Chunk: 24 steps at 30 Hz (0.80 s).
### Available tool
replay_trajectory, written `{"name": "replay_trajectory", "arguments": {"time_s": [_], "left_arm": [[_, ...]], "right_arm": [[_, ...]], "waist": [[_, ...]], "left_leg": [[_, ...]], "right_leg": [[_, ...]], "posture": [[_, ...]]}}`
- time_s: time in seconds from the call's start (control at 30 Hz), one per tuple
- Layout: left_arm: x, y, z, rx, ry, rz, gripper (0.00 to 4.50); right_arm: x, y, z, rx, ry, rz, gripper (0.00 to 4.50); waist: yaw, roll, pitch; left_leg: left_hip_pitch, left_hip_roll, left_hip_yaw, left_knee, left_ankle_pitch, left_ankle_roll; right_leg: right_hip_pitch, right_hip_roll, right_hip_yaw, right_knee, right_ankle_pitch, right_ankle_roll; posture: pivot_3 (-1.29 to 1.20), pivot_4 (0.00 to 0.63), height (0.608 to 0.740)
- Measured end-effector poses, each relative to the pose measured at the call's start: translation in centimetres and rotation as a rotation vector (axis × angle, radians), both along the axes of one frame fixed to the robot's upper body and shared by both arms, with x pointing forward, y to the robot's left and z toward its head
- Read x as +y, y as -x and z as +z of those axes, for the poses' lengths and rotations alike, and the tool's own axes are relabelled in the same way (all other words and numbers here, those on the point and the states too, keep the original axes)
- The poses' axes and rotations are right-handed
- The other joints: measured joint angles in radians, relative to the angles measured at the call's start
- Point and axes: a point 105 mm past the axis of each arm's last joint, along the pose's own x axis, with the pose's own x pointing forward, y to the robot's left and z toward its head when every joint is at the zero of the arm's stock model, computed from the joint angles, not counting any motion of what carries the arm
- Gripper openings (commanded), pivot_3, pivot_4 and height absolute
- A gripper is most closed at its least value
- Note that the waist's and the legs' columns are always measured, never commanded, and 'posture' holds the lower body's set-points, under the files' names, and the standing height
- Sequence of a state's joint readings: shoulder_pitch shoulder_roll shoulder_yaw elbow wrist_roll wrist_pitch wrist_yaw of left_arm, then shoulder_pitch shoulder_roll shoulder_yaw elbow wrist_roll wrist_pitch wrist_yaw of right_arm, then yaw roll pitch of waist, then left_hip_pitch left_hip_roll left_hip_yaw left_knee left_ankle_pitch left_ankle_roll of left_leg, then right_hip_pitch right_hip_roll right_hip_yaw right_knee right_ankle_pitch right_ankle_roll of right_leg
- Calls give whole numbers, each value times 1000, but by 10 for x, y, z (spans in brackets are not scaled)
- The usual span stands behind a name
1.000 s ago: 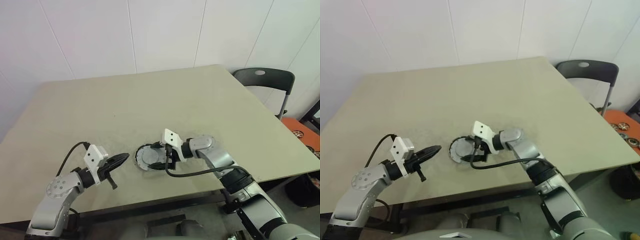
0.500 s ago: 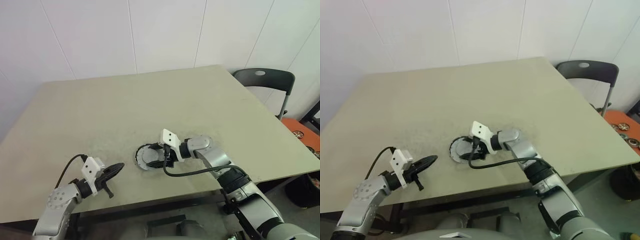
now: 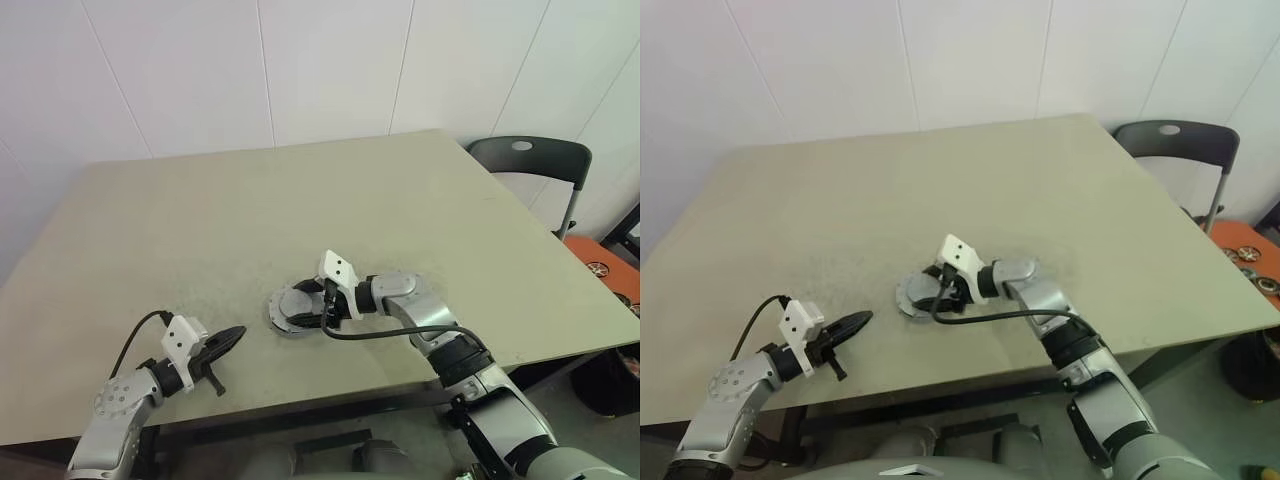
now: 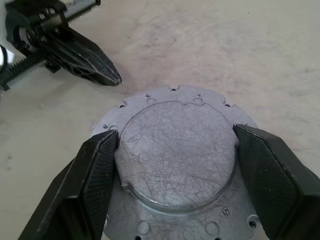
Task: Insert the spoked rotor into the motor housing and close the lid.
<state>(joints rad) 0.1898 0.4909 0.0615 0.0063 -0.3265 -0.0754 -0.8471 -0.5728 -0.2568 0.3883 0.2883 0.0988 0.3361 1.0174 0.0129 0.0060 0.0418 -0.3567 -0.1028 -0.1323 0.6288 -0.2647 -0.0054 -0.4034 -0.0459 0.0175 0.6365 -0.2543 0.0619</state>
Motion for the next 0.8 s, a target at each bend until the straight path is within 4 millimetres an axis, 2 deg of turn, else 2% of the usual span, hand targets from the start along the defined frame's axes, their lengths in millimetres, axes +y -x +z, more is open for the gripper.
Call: {"name": "replay_trajectory", "arguments": {"time_s": [0.3, 0.8], "left_arm": [[0, -1, 1, -4, 0, 0, 0], [-1, -1, 1, 5, 2, 2, 0]], "right_arm": [[0, -2, -1, -52, 26, -5, 3266], [0, -4, -4, -20, 49, -45, 3266]], "waist": [[0, 0, 0], [1, 0, -2]], "left_leg": [[0, 0, 0, 1, 0, 0], [3, 0, 0, 2, 0, 0]], "right_leg": [[0, 0, 0, 0, 0, 0], [1, 0, 0, 3, 0, 0]], "posture": [[0, 0, 740], [0, 0, 740]]}}
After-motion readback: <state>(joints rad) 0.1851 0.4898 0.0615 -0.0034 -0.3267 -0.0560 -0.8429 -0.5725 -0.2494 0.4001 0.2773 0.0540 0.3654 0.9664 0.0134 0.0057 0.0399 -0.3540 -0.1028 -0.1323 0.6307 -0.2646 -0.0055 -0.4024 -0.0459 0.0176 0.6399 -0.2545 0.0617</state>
